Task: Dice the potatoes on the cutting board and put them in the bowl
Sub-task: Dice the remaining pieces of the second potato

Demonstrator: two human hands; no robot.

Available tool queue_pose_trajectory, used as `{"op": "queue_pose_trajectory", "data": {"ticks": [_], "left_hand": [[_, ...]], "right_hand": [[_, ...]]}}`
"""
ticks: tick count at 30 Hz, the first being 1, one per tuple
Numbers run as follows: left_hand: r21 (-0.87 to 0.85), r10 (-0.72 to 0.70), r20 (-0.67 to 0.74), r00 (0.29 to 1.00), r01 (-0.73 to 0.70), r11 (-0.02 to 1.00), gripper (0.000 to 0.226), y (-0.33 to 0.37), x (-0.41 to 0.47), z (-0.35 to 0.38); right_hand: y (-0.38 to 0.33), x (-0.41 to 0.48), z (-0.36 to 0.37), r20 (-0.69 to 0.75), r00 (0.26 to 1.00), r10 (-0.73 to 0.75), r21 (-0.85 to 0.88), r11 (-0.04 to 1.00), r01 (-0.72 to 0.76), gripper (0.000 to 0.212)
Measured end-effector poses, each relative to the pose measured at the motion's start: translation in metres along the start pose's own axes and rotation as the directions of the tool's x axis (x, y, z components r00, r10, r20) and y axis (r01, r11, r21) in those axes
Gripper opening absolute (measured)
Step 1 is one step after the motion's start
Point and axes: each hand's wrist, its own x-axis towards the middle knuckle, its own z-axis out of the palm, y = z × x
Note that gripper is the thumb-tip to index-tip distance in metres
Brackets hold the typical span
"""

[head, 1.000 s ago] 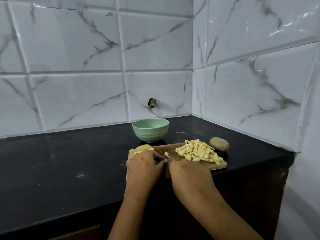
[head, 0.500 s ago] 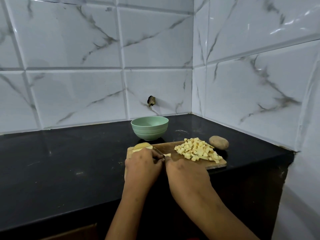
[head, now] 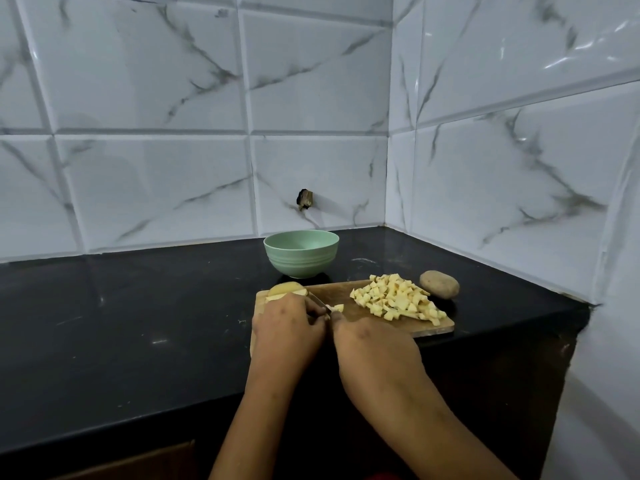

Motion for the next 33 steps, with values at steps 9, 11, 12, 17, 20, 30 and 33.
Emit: {"op": "queue_pose_trajectory", "data": {"ticks": [9,11,12,17,20,30,33], "left_hand": [[-0.002,-0.003,-0.017,1.000,0.003,1.000,0.015,-0.001,-0.002,0.000],[-0.003,-0.003,-0.012,1.000,0.003,1.000,0.014,-0.001,-0.001,0.000],[-0.008,-0.003,-0.013,1.000,0.003,1.000,0.014,-0.001,0.000,0.000],[-0.025,-0.015,-0.027,1.000,0.014,1.000,0.013,0.000,-0.003,0.000],[0.005,0.011,-0.020,1.000,-0.011,1.000,0.016,0.000,-0.006,-0.001],[-0.017,0.016,-0.025,1.000,-0.016,1.000,0.017,-0.002,-0.003,0.000],[-0.024,0.020,-0.029,0.999,-0.021,1.000,0.016,-0.002,-0.002,0.001]], "right_hand": [[0.004,-0.022,-0.010,-0.024,0.999,-0.029,0.043,0.999,0.030,0.065],[0.002,-0.020,-0.005,-0.013,0.999,-0.029,0.034,0.999,0.030,0.064],[0.000,-0.017,-0.003,-0.007,1.000,-0.023,0.023,0.999,0.023,0.060],[-0.008,0.007,0.002,0.024,0.999,0.022,-0.042,0.999,-0.021,0.049],[-0.004,0.004,-0.004,0.010,1.000,-0.007,-0.019,1.000,0.007,0.042],[-0.002,-0.028,-0.013,-0.009,1.000,-0.015,0.046,0.999,0.016,0.060],[-0.002,-0.025,-0.012,0.000,1.000,-0.030,0.026,0.999,0.030,0.058]]}}
